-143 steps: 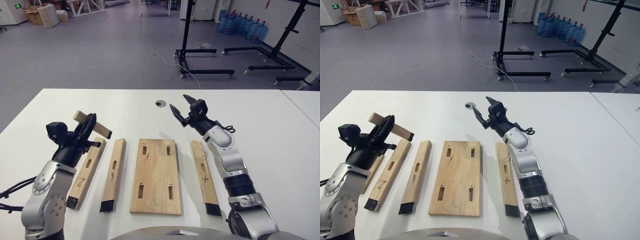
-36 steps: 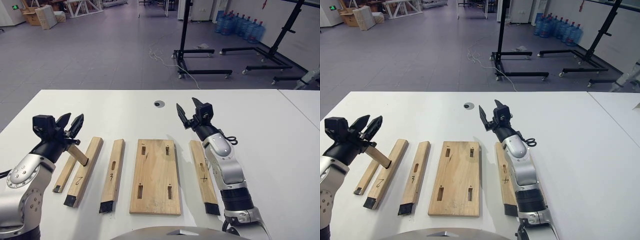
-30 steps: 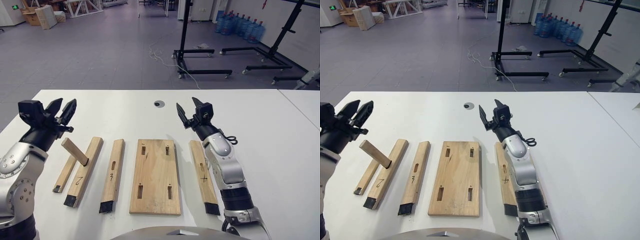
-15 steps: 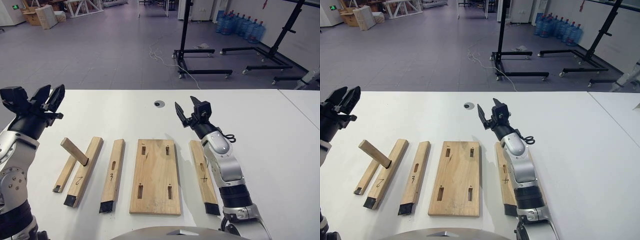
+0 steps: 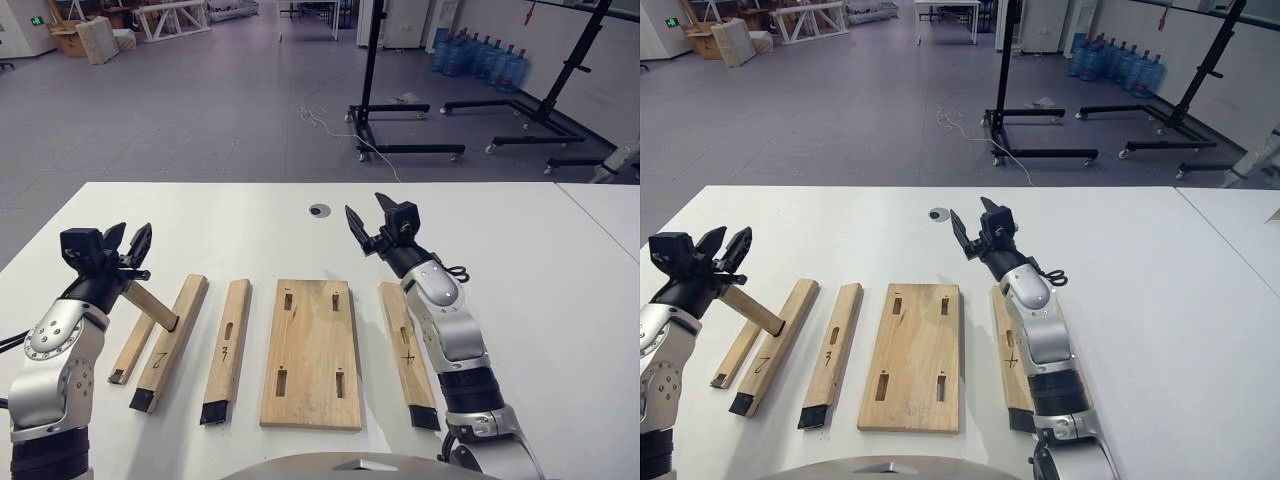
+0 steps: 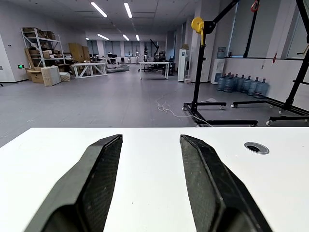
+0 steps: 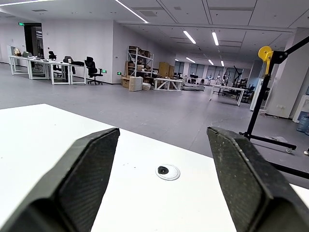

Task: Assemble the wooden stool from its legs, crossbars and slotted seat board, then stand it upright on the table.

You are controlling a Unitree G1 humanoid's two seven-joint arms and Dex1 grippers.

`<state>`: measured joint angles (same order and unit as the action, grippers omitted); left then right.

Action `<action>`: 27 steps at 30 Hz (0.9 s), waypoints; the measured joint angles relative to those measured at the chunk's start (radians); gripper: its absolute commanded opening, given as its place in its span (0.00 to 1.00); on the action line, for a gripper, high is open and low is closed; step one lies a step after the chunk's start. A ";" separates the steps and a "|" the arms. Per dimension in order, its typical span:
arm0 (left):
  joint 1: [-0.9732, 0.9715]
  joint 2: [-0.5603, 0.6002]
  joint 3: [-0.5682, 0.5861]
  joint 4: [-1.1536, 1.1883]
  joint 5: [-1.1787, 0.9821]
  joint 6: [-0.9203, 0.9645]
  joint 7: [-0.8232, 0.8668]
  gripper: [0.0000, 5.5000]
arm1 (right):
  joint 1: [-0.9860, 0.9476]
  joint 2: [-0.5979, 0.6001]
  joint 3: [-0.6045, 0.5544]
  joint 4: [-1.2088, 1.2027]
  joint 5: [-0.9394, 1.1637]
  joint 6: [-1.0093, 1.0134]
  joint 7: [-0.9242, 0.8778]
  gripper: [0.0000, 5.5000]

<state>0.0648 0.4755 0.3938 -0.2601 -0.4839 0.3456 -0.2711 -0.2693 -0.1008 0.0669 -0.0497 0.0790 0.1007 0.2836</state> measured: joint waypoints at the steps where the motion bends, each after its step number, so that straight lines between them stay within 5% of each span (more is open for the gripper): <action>1: -0.002 -0.003 0.003 -0.007 -0.007 0.007 0.001 0.39 | -0.002 0.001 0.000 0.000 0.000 0.000 -0.001 0.60; 10: -0.042 -0.006 0.019 -0.107 -0.080 0.163 0.048 0.39 | -0.014 0.004 -0.001 0.003 0.001 -0.001 -0.005 0.60; 19: -0.093 0.064 0.220 -0.147 -0.181 0.217 0.067 0.39 | -0.014 0.004 -0.009 0.004 0.001 -0.007 -0.019 0.60; 27: 0.189 0.236 0.232 0.151 0.093 0.087 -0.138 0.39 | -0.013 0.002 -0.008 0.003 0.000 -0.007 -0.021 0.60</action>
<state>0.2542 0.7119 0.6261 -0.1092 -0.3911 0.4325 -0.4093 -0.2826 -0.0983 0.0593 -0.0470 0.0790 0.0933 0.2622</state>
